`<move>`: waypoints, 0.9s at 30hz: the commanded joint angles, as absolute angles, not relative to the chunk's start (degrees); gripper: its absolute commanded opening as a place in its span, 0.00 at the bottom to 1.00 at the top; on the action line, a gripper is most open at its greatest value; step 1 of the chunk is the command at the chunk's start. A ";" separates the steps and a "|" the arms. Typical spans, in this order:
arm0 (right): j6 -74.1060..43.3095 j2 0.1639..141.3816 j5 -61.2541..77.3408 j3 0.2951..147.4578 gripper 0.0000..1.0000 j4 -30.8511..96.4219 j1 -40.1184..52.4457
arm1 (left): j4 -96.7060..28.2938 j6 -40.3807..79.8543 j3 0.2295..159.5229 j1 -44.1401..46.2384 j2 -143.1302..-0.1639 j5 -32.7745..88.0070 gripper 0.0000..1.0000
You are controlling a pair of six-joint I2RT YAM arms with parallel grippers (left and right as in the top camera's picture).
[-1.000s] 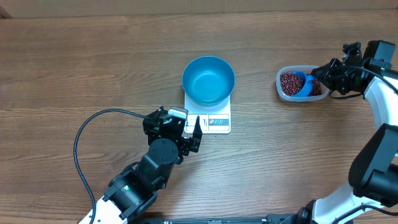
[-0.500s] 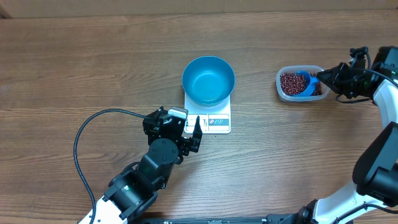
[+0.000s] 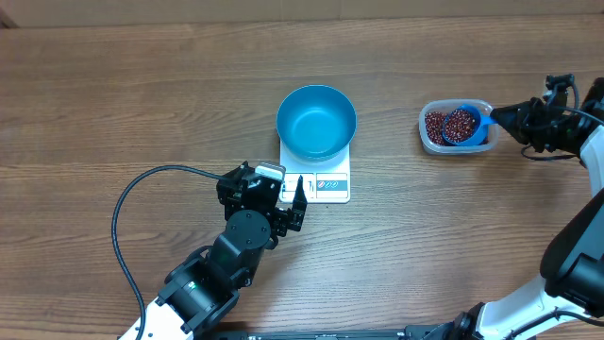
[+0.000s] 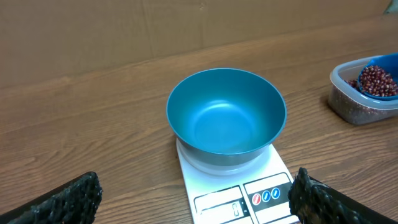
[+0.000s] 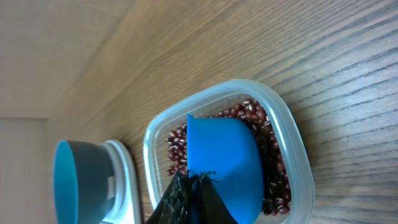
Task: Scoop item into bowl and weigh 150g on scale
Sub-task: 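Lift the filled blue scoop up out of the bean tub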
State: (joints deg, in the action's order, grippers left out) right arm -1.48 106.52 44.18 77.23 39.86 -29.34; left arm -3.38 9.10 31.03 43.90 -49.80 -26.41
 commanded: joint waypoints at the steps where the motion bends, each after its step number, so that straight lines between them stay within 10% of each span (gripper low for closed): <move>1: -0.97 106.76 51.68 76.93 0.04 39.24 -31.03 | -3.25 10.33 30.63 44.27 -49.87 -27.44 1.00; 27: -1.43 106.76 70.43 76.95 0.04 33.56 -32.03 | -3.25 10.33 30.63 44.27 -49.87 -27.44 1.00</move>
State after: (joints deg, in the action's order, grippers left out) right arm -1.52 106.52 62.52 77.19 34.68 -31.83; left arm -3.38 9.10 31.03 43.90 -49.80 -26.41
